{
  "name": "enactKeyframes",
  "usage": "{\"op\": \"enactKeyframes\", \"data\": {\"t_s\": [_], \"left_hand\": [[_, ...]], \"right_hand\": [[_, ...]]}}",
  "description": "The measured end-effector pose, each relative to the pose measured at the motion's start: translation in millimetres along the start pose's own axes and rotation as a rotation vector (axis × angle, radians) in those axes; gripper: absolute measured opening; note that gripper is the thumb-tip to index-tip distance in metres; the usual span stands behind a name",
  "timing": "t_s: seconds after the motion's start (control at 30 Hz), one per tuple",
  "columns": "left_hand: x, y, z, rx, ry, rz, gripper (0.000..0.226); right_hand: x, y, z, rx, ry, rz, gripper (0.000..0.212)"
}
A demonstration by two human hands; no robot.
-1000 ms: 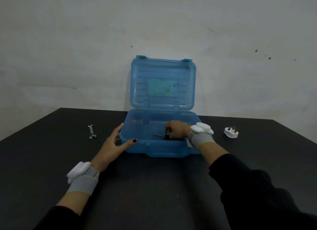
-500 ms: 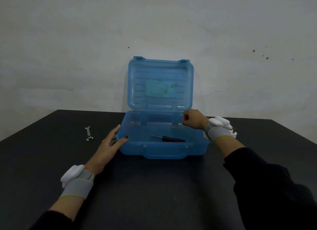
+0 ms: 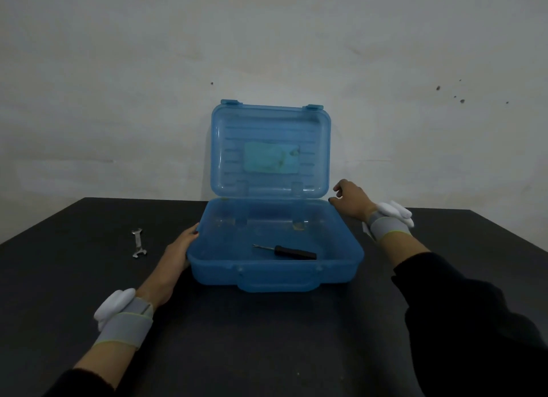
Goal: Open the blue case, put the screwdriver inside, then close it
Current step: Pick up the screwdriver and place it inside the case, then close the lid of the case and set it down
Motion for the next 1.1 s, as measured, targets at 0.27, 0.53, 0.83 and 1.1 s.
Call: {"op": "enactKeyframes", "data": {"t_s": [0.27,0.53,0.83,1.1], "left_hand": [[-7.3,-20.2,-1.2,-0.007,-0.029,-0.018,0.030],[-13.5,-21.9,-5.5,-0.022,-0.069,-0.041,0.032],[-12.1,-23.6,-3.5,-0.018,-0.100,-0.039,0.035],[-12.2,-20.4,-4.8,-0.016,-0.118,-0.045,0.036]], "right_hand": [[-10.3,-32.5,-5.3,-0.086,-0.178,-0.081,0.049],[-13.1,-58.6,-2.9,-0.207,-0.410,-0.155,0.043],[-10.8,-72.6,1.0,-0.249,-0.729,-0.193,0.060],[-7.8,-78.2,4.0,-0.307,-0.834,-0.209,0.053]]}}
Point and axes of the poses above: each hand's wrist, its own y-axis away from the middle knuckle, its own z-axis out of the back of the hand, x = y × z, the point moved 7 cm from there along -y, towards the middle knuckle, and after that the axes turned 13 degrees about z, right-handed, at the moved point
